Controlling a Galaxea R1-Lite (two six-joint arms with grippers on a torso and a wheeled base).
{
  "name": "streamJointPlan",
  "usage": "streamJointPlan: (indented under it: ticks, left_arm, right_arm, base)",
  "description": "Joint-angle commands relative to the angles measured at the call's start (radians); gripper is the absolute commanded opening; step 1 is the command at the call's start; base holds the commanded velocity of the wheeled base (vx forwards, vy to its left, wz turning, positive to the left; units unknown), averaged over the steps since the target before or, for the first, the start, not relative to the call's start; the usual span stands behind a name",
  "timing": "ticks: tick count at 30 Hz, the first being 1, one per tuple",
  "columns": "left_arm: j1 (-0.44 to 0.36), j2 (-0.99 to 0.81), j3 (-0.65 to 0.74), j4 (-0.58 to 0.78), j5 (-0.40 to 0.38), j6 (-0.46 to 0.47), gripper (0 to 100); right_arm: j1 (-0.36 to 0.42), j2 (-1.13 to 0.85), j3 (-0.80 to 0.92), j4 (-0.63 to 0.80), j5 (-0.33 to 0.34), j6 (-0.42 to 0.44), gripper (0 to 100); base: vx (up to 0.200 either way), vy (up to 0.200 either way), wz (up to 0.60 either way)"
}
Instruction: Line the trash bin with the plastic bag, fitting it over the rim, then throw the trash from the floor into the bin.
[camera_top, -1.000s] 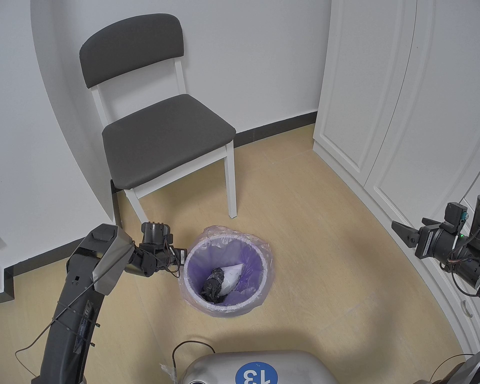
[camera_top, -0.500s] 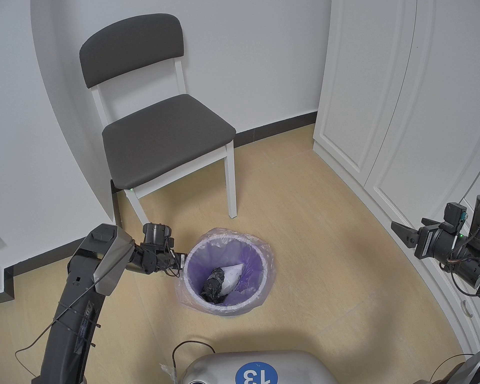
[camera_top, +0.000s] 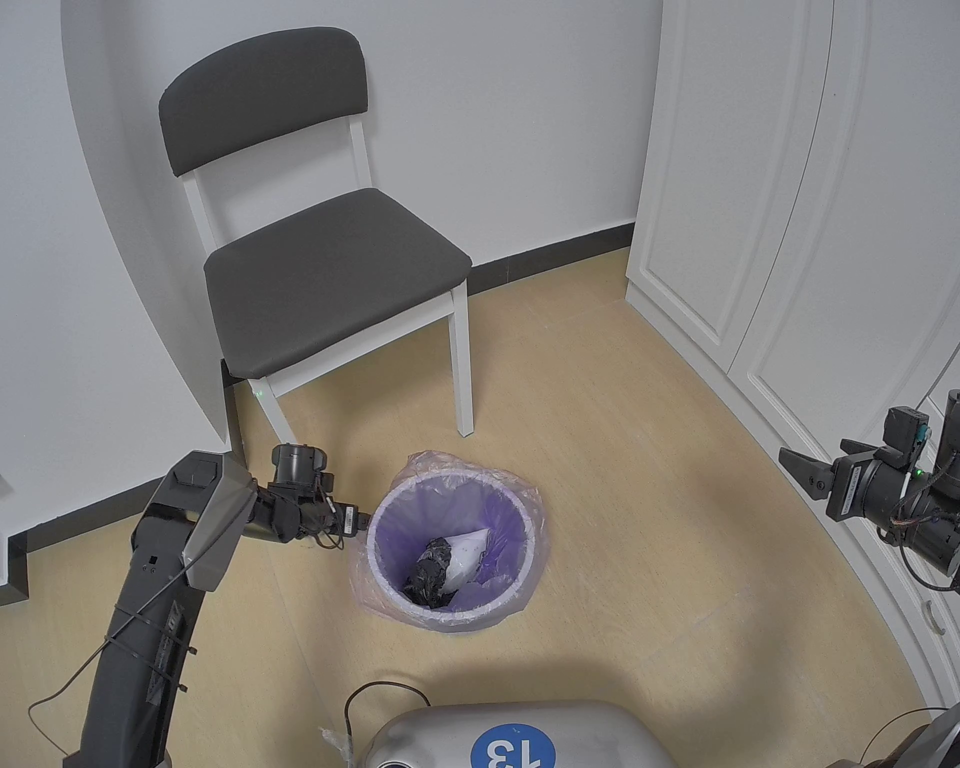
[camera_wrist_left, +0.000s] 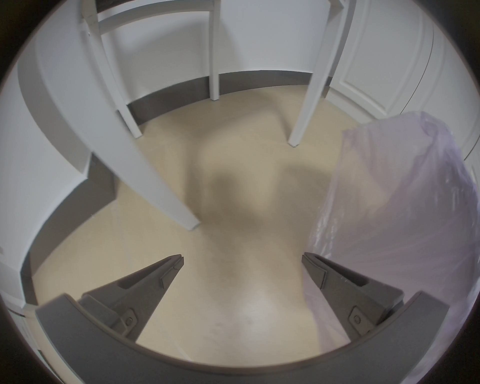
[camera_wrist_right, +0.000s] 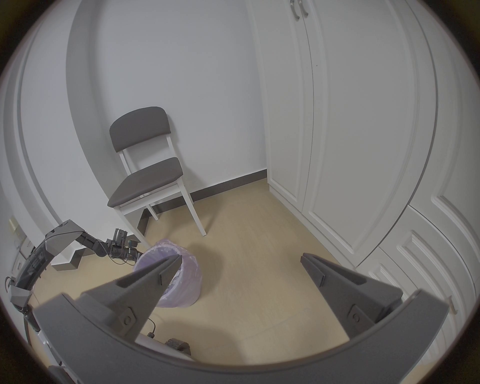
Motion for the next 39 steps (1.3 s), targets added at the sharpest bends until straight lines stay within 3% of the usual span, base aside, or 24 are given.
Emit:
streamJointPlan:
  ticks: [1,7,15,20,26,29,30,34,39]
  left_arm:
    - [0.056,-0.004,0.001,-0.008,0.042,0.036,100]
    - [0.116,-0.088,0.089,-0.058,0.067,0.042,100]
    - [0.174,-0.346,0.426,-0.265,0.052,0.042,100]
    - [0.199,-0.481,0.619,-0.328,0.032,0.046,100]
    - [0.254,-0.593,0.804,-0.449,-0.039,0.047,100]
    - [0.286,-0.765,1.015,-0.581,-0.133,0.016,100]
    - [0.286,-0.765,1.015,-0.581,-0.133,0.016,100]
    - [0.286,-1.035,1.233,-0.716,-0.186,-0.062,100]
    - [0.283,-1.352,1.333,-0.695,-0.218,-0.126,100]
  right_arm:
    - [0.001,-0.003,-0.002,0.007,0.0,-0.002,100]
    - [0.001,-0.008,0.001,0.021,0.0,-0.012,100]
    - [-0.001,-0.01,-0.013,0.019,-0.003,-0.01,100]
    - [0.001,-0.023,-0.021,0.021,-0.007,-0.01,100]
    - [0.001,-0.037,-0.031,0.015,-0.017,-0.009,100]
    - [0.027,-0.079,-0.07,0.016,-0.024,-0.001,100]
    - [0.027,-0.079,-0.07,0.016,-0.024,-0.001,100]
    - [0.064,-0.112,-0.127,0.008,-0.119,0.011,100]
    - [0.068,-0.203,-0.169,0.008,-0.204,0.056,100]
  base:
    - [0.0,0.0,0.0]
    - [0.0,0.0,0.0]
    - [0.0,0.0,0.0]
    - [0.0,0.0,0.0]
    - [0.0,0.0,0.0]
    - [0.0,0.0,0.0]
    - [0.0,0.0,0.0]
    - [0.0,0.0,0.0]
    - [0.0,0.0,0.0]
